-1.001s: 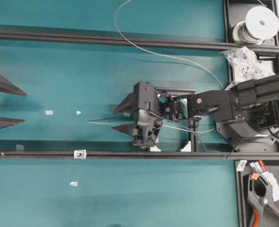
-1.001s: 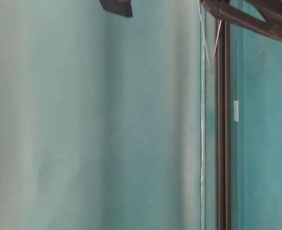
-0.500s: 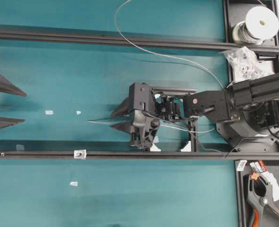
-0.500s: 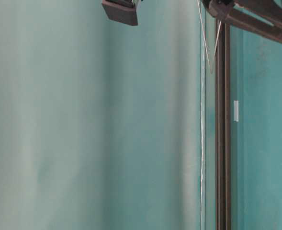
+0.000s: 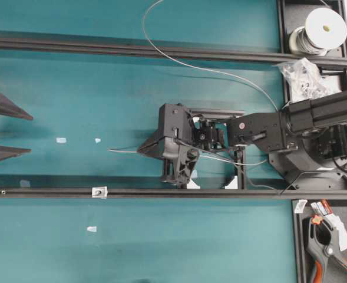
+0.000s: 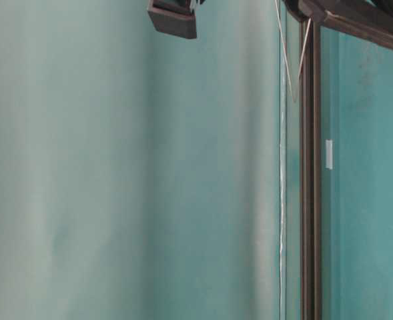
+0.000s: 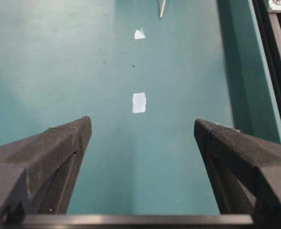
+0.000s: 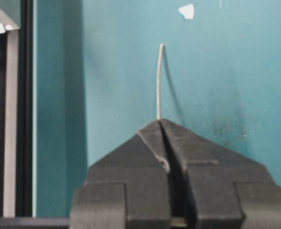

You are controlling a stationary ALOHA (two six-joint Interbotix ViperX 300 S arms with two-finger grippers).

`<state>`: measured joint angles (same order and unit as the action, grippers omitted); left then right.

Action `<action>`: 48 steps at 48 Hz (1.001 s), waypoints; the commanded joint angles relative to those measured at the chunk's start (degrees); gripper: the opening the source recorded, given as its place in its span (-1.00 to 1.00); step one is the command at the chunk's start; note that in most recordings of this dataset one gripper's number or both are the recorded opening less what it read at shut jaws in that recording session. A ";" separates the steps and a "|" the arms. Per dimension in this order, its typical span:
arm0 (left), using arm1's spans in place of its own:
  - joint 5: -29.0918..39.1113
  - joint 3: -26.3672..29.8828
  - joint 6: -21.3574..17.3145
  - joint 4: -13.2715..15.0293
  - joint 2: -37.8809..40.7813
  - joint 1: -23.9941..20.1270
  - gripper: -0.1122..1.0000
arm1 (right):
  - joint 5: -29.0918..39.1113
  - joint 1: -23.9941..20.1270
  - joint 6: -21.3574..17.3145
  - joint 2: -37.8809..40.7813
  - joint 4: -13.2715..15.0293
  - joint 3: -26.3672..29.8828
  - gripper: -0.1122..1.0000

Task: Insert the wire through the hole in the metal fitting.
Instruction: 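Lift the held wire and carry it down toward the lower rail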

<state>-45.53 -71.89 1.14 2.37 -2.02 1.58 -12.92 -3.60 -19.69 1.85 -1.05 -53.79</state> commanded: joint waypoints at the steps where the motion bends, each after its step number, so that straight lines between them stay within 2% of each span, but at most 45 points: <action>1: -0.18 0.44 0.00 0.09 -0.88 0.18 0.61 | -0.44 -0.35 -0.09 -0.44 0.09 0.18 -0.81; 22: -0.18 0.53 -0.18 0.18 -1.05 0.18 0.61 | -1.58 -0.35 0.53 -7.47 0.88 0.00 -0.81; 38: -0.26 0.70 -0.35 0.09 -1.05 -0.09 0.61 | 2.55 0.09 0.79 -12.13 0.97 -0.18 -0.81; 48: 0.53 0.00 -0.35 0.09 -6.50 -0.26 0.61 | 3.60 0.18 1.67 -14.59 1.49 -0.44 -0.81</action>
<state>-45.35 -71.81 0.88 2.37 -5.10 1.58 -9.23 -3.60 -18.19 -10.90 0.18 -54.58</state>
